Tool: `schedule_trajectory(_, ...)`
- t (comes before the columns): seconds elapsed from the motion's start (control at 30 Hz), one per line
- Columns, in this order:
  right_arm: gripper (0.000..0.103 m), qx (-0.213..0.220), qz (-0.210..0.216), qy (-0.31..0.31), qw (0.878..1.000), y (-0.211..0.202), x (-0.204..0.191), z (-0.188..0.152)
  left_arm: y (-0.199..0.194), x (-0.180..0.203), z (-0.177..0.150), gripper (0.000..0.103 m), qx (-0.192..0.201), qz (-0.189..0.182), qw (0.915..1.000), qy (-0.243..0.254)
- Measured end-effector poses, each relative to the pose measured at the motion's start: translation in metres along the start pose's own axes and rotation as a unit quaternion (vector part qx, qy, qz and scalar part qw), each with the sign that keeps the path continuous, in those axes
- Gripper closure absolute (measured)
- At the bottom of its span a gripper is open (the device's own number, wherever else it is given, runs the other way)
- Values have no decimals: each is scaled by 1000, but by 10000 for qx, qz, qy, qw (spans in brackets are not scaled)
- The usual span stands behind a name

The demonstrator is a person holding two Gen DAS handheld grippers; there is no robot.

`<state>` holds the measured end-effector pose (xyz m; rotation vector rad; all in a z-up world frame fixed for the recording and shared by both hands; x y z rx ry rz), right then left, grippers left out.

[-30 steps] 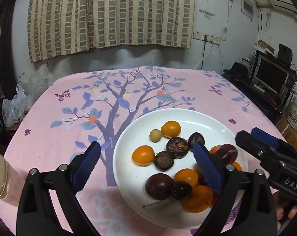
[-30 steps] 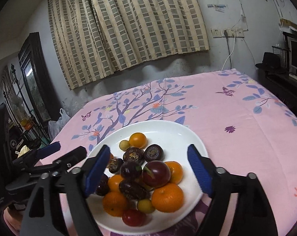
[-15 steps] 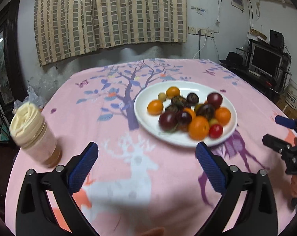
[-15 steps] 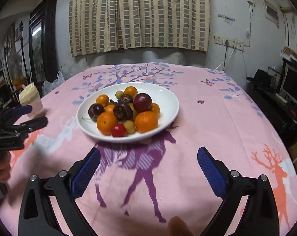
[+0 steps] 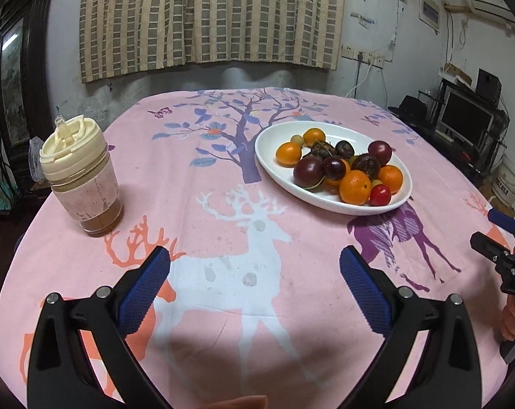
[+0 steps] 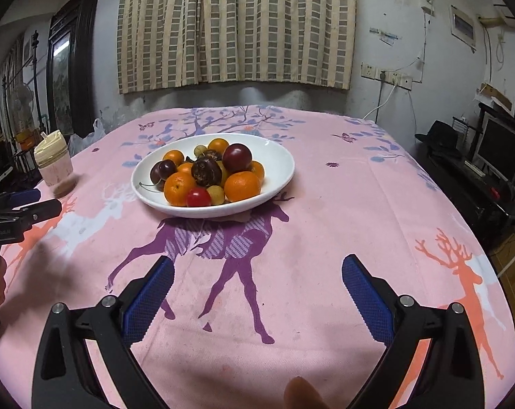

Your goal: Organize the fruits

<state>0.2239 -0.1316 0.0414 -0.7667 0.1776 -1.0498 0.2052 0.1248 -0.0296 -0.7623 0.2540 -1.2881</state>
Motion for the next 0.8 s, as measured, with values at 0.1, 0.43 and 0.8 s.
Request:
schedule_trajectory(0.1,3,26,2,-76,10000,-1,-3,1,0,5,0,5,52,32,9999,151)
schedule_trajectory(0.43,3,20,1,-105,9999,0,-4,1,0,17,-5,5,82,76,9986,515)
schedule_trajectory(0.8,3,21,-14,-123,9999,0,-4,1,-3,14,-1,5,242,161,9983,497)
Point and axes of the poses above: each gripper's, at about its wrist camera, not at the fingertips, and y roughly the way its jaws point, x to its right, z to its top, the point moved 6 cm from there along y, roughly the way its jaws point, and after that the axes turned 15 degrees about -y, right-handed, at the moved point
